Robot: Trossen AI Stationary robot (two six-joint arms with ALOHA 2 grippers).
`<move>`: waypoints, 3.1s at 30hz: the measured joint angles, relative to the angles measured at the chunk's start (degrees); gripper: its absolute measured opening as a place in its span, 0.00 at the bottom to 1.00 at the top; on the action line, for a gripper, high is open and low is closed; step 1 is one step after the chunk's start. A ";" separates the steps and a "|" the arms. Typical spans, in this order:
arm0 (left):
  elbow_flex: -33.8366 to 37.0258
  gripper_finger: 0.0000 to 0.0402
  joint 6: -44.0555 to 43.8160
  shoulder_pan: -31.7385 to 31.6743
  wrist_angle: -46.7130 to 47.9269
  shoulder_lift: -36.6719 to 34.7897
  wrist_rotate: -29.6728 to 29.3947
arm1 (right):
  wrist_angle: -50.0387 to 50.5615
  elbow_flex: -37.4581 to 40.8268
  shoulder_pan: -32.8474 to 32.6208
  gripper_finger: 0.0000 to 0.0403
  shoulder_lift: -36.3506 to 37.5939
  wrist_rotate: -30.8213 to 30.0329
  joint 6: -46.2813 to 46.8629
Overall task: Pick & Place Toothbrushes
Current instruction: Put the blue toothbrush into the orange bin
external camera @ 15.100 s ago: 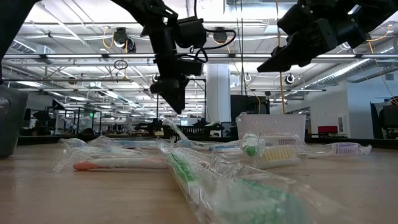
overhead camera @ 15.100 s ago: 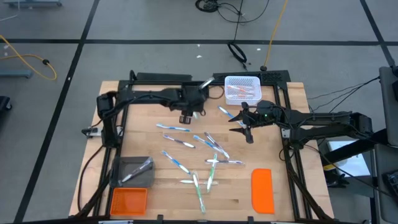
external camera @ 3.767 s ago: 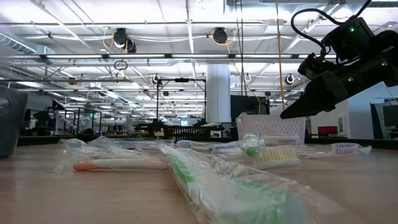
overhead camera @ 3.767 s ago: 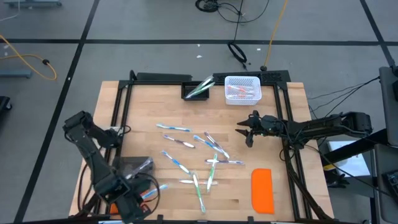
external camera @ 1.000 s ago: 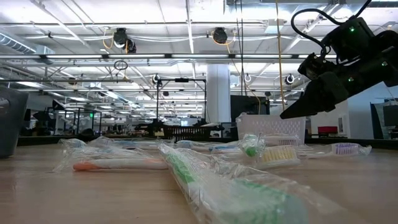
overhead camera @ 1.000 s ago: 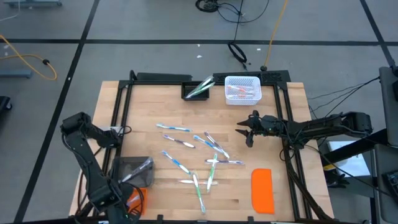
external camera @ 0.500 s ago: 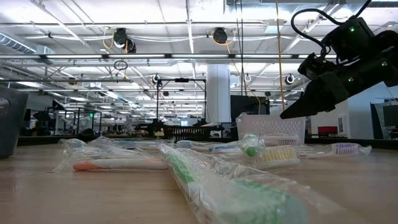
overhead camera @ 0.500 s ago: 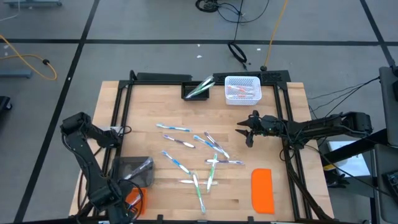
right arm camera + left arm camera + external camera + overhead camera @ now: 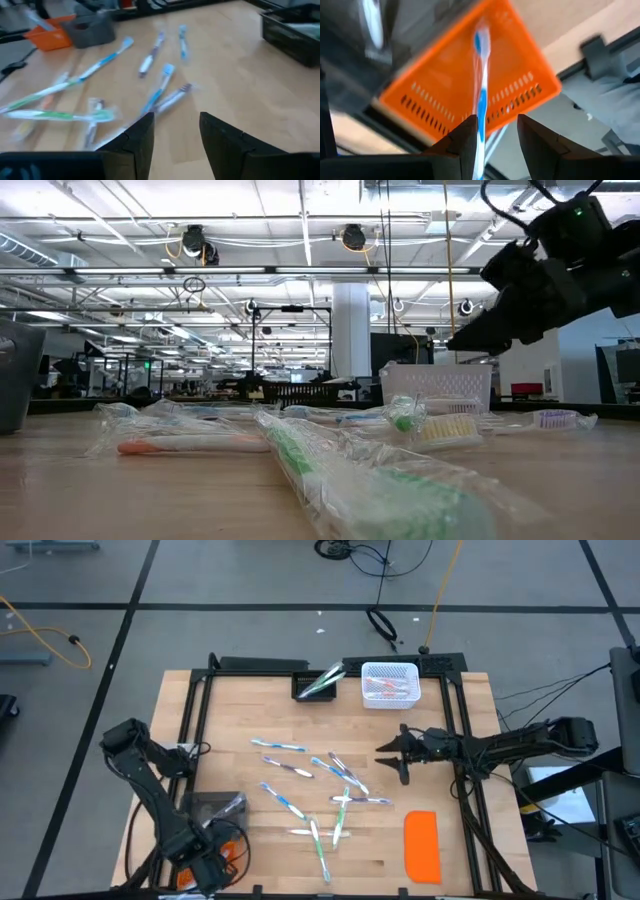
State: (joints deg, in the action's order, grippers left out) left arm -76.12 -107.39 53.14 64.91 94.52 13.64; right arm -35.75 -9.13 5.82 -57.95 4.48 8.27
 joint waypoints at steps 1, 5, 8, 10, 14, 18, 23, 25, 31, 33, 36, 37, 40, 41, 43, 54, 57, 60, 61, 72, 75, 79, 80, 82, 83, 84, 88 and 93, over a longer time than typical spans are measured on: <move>0.00 0.36 0.92 -0.54 0.22 0.00 -1.23 | -0.74 -0.02 -0.92 0.36 -0.22 -0.12 -0.04; 0.00 0.36 4.61 -2.71 1.05 0.00 -6.99 | -0.88 -1.80 -5.08 0.33 -1.89 -0.16 0.01; 0.00 0.36 7.74 -4.38 1.33 0.00 -10.70 | -0.84 -4.32 -8.09 0.31 -4.90 -0.96 -0.88; 0.00 0.36 9.89 -5.39 1.37 0.00 -12.88 | -0.41 -6.56 -9.74 0.30 -7.43 -3.03 -1.55; 0.00 0.36 13.07 -7.32 1.37 0.00 -17.12 | 3.00 -12.48 -11.63 0.29 -13.18 -3.20 -3.01; 0.00 0.36 14.98 -9.20 1.38 0.00 -20.33 | 7.26 -19.21 -12.55 0.29 -20.01 -3.63 -5.05; 0.00 0.36 17.48 -10.95 1.34 0.00 -23.88 | 14.75 -27.15 -12.39 0.29 -27.17 -6.53 -6.60; 0.00 0.36 18.43 -11.55 1.33 0.00 -25.54 | 17.89 -30.44 -12.21 0.29 -29.79 -7.20 -6.57; 0.00 0.36 22.25 -13.09 1.24 0.00 -29.78 | 24.44 -37.48 -11.78 0.29 -35.93 -7.88 -7.43; 0.00 0.36 23.67 -13.49 1.23 0.00 -31.50 | 25.42 -39.20 -11.24 0.29 -37.75 -7.88 -7.47; 0.00 0.36 26.17 -14.05 0.95 0.00 -34.55 | 26.51 -40.67 -10.57 0.29 -39.94 -7.92 -7.45; 0.00 0.36 27.02 -14.29 0.89 -0.01 -35.54 | 26.57 -41.30 -10.26 0.29 -40.85 -7.93 -7.46; 0.00 0.36 29.13 -14.84 0.87 -0.02 -38.38 | 27.21 -42.44 -9.53 0.29 -42.73 -7.95 -7.47; 0.00 0.36 29.82 -15.06 0.83 -0.02 -39.42 | 27.75 -43.00 -9.22 0.29 -43.27 -7.94 -7.46; 0.00 0.36 31.10 -15.50 0.50 -0.02 -41.58 | 27.68 -43.99 -8.73 0.29 -44.57 -7.93 -7.45; 0.00 0.36 41.47 -18.51 -5.37 -0.02 -51.87 | 30.27 -45.38 -6.63 0.29 -47.20 -7.92 -7.05; 0.00 0.36 44.52 -19.52 -7.72 -0.02 -53.52 | 30.99 -45.35 -6.57 0.26 -47.19 -7.93 -6.79; 0.00 0.36 46.99 -20.46 -9.88 -0.02 -53.92 | 31.28 -45.35 -6.59 0.19 -47.19 -7.91 -6.57; 0.00 0.36 47.56 -20.76 -10.56 -0.02 -53.98 | 31.42 -45.35 -6.59 0.16 -47.19 -7.90 -6.57; 0.00 0.36 50.31 -22.45 -12.77 -0.02 -54.24 | 31.58 -45.35 -6.60 0.04 -47.12 -7.92 -6.68; 0.00 0.36 50.31 -22.49 -12.77 -0.02 -54.27 | 31.07 -45.30 -6.64 0.02 -46.99 -7.91 -7.32; 0.00 0.36 50.28 -22.49 -12.79 -0.02 -54.62 | 30.71 -45.24 -6.64 0.02 -45.45 -7.87 -7.47; 0.00 0.36 50.26 -22.49 -12.81 -0.02 -54.93 | 31.15 -45.24 -6.64 0.02 -44.73 -7.93 -7.51; 0.00 0.36 50.26 -22.49 -12.96 -0.02 -55.51 | 30.91 -45.24 -6.65 0.02 -43.49 -8.50 -7.95; 0.00 0.36 50.25 -22.49 -12.99 -0.02 -55.76 | 30.95 -45.24 -6.66 0.02 -42.64 -8.99 -8.13; 0.00 0.36 50.24 -22.49 -12.99 -0.02 -55.88 | 31.45 -45.24 -6.66 0.02 -41.69 -9.03 -8.34; 0.00 0.36 50.22 -22.49 -13.21 -0.02 -56.33 | 31.38 -45.24 -6.66 0.02 -37.68 -9.15 -9.18; 0.00 0.36 51.76 -22.49 -15.77 -0.02 -57.53 | 31.32 -45.24 -6.66 0.02 -31.58 -9.07 -10.32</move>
State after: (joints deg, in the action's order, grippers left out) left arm -76.12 -55.62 30.65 49.14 94.50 -43.89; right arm -4.44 -54.37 -0.84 -89.54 -4.59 -2.05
